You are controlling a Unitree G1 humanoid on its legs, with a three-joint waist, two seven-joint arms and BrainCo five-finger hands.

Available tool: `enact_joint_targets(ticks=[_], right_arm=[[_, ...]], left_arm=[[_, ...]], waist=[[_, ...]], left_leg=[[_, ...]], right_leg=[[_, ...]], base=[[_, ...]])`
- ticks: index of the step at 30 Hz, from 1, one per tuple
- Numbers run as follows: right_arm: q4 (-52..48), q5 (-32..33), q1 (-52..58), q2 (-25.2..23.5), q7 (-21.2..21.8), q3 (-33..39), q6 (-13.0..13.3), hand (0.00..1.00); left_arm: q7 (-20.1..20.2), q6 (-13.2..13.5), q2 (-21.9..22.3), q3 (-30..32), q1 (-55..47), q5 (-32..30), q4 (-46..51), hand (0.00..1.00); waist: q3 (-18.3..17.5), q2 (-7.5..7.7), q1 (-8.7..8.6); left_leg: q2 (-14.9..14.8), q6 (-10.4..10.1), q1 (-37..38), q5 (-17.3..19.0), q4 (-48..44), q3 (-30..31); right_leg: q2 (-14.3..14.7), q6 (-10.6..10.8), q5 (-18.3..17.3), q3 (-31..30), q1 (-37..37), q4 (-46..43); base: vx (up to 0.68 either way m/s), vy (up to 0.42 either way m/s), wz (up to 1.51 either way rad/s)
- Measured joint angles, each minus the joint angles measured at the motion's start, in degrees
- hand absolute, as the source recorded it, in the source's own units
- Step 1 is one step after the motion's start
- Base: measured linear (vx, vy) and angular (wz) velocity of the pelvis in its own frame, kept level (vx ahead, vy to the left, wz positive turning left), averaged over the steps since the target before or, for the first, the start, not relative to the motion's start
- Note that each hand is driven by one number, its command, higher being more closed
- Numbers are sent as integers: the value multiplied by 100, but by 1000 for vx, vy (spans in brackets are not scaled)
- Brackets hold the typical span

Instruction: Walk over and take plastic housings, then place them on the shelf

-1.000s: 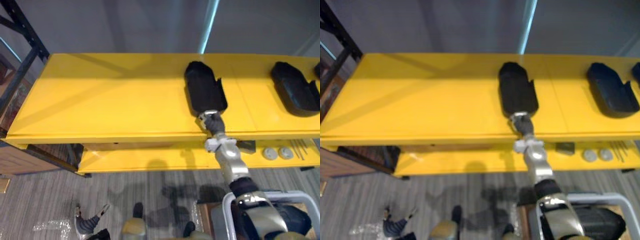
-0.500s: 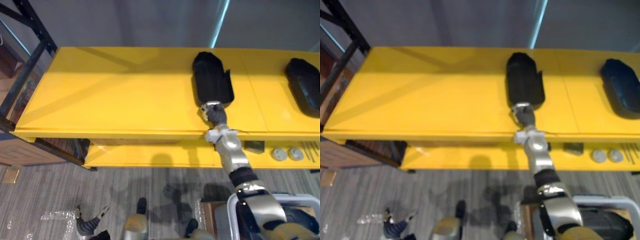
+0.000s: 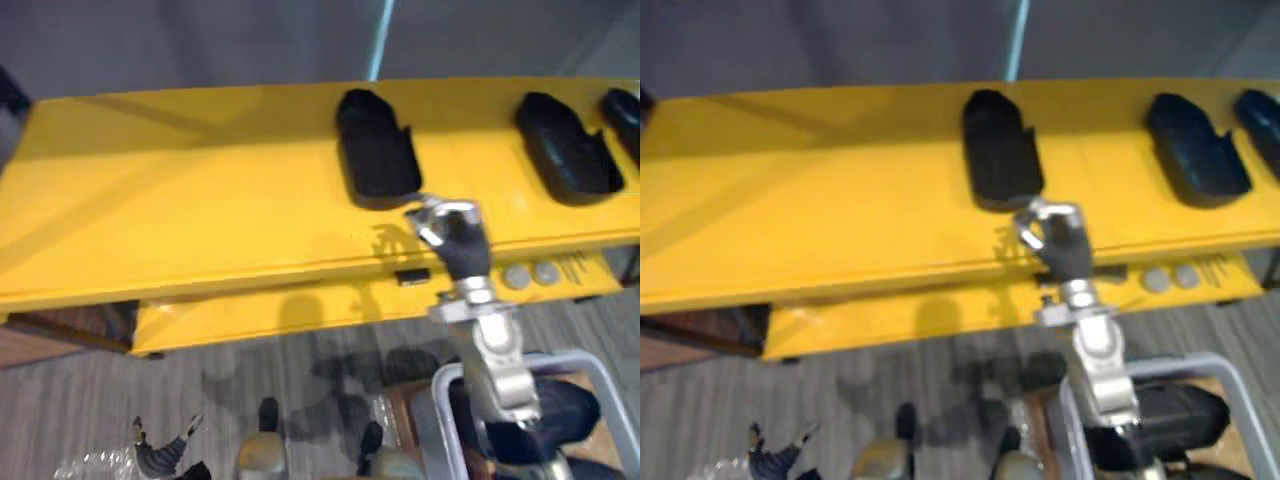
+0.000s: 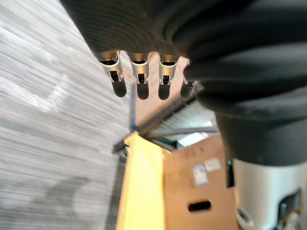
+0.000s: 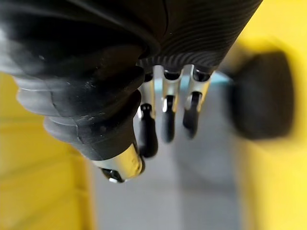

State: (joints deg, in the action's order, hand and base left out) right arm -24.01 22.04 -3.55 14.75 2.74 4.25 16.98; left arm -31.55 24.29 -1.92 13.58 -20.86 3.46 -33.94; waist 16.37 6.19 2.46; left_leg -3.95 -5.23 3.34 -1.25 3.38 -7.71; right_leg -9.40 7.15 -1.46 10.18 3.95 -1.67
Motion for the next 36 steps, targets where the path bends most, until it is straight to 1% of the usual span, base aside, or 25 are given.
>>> enact_joint_targets(ticks=[1,3,5,7,8,11,12,13,14,16,18,19,20,23,25,28,29,30,31,33,34,35,36], right_arm=[[-253,207,136,35,16,270,121,0],[-545,301,378,38,-27,588,371,0],[-733,280,673,31,-128,843,590,0],[-729,165,929,-37,-322,1012,567,0],[-689,134,1081,-98,-428,1097,543,0],[-426,15,1474,-252,-784,1150,461,0],[-311,13,1525,-287,-840,1150,453,0],[246,-31,1609,-397,-1073,1150,460,0],[454,-30,1611,-427,-1160,1150,460,0],[1066,-34,1632,-532,-1407,1174,510,0],[1274,-53,1644,-618,-1664,1195,535,0],[1406,-101,1648,-639,-1798,1195,572,0],[1478,-118,1666,-641,-1882,1198,585,0],[1663,-136,1790,-650,-2060,1242,684,0],[1705,76,1884,-662,-2037,1259,764,0],[1790,101,1968,-718,-2032,1230,917,0],[1790,104,1956,-725,-2015,1125,986,0],[1790,125,1952,-730,-1992,1062,1017,0],[1791,206,1965,-765,-1876,938,1067,0],[1796,270,2008,-802,-1716,737,1086,0],[1796,319,2014,-812,-1599,584,1087,0],[1796,321,2017,-821,-1541,523,1087,0],[1796,327,2018,-833,-1457,430,1091,0]], left_arm=[[-43,62,7,16,0,-1,-15,0],[-116,96,11,23,16,-4,-64,0],[-141,147,9,31,71,-10,-115,0],[-140,148,22,3,106,-57,-127,0],[-135,149,18,-31,129,-189,-126,0],[-96,154,31,-148,164,-466,-131,0],[-88,157,25,-179,173,-494,-130,0],[-80,177,-25,-351,236,-619,-119,0],[-75,181,-32,-401,291,-624,-115,0],[-66,168,-77,-664,543,-610,-57,0],[-43,148,-141,-936,720,-595,137,0],[-41,126,-168,-1045,789,-562,264,0],[-42,115,-174,-1099,836,-556,353,0],[-34,36,-200,-1319,910,-561,420,0],[37,7,-206,-1467,881,-560,500,0],[54,-93,-190,-1633,768,-559,585,0],[53,-97,-169,-1673,628,-554,641,0],[46,-99,-157,-1673,578,-549,647,0],[38,-101,-135,-1708,475,-481,646,0],[27,-97,-76,-1714,332,-372,647,0],[1,-89,16,-1714,215,-372,686,0],[-20,-80,18,-1714,163,-372,709,0],[-89,-72,53,-1730,78,-372,775,0]], waist=[[-56,74,-36],[-233,129,-108],[-393,148,-303],[-485,119,-347],[-499,91,-354],[-545,-5,-506],[-566,-37,-522],[-599,-70,-649],[-580,-95,-654],[-511,-193,-789],[-402,-298,-871],[-385,-341,-943],[-331,-375,-968],[-220,-404,-973],[-188,-407,-974],[-167,-389,-972],[-163,-381,-951],[-157,-370,-940],[-156,-360,-926],[-151,-352,-922],[-151,-353,-897],[-149,-353,-859],[-147,-370,-785]], left_leg=[[-4,-5,65,40,4,-117],[-7,0,67,98,1,-238],[-6,3,67,133,-4,-341],[-27,1,66,195,-79,-507],[-50,1,55,269,-175,-591],[-83,6,34,478,-445,-849],[-92,4,1,530,-504,-896],[-113,-22,-161,724,-772,-1099],[-120,-15,-208,773,-873,-1170],[-163,4,-444,952,-1264,-1253],[-225,14,-590,1107,-1569,-1286],[-288,17,-717,1224,-1797,-1322],[-343,7,-767,1319,-1967,-1327],[-473,-15,-828,1632,-2396,-1233],[-483,4,-930,1847,-2631,-1028],[-483,5,-924,2044,-2880,-1008],[-439,37,-909,2158,-3028,-719],[-408,54,-905,2185,-3087,-565],[-332,121,-904,2223,-3194,-290],[-220,168,-837,2249,-3317,81],[-155,210,-797,2272,-3410,315],[-135,239,-740,2295,-3402,383],[-138,246,-663,2387,-3364,454]], right_leg=[[4,1,1,-121,-18,1],[10,3,2,-246,-101,0],[14,6,9,-327,-176,-19],[35,4,49,-522,-261,-32],[49,2,81,-605,-288,-34],[61,13,164,-900,-364,-24],[67,1,181,-975,-408,-22],[72,28,260,-1247,-603,2],[73,45,288,-1359,-661,18],[77,72,366,-1543,-816,38],[111,76,441,-1698,-911,66],[144,104,470,-1821,-990,96],[187,100,506,-1867,-1007,116],[340,82,536,-2167,-1066,146],[431,93,577,-2367,-1154,154],[489,167,651,-2642,-1208,193],[561,240,741,-2866,-1237,240],[587,244,751,-2960,-1250,239],[624,242,757,-3099,-1278,199],[673,221,740,-3247,-1283,103],[713,164,703,-3309,-1288,45],[745,159,700,-3390,-1290,19],[792,131,682,-3414,-1294,-7]], base=[[10,19,-34],[30,23,-33],[39,21,-26],[26,29,-42],[24,43,-53],[-6,38,-44],[-52,66,-68],[-63,53,-70],[-66,40,-78],[-78,20,-45],[-76,3,-40],[-95,-6,-47],[-103,-5,-57],[-78,12,-57],[-53,43,-54],[-26,73,-60],[-14,89,-72],[-11,103,-88],[-5,77,-63],[-13,71,-60],[-22,51,-56],[-38,64,-58],[-63,56,-43]])
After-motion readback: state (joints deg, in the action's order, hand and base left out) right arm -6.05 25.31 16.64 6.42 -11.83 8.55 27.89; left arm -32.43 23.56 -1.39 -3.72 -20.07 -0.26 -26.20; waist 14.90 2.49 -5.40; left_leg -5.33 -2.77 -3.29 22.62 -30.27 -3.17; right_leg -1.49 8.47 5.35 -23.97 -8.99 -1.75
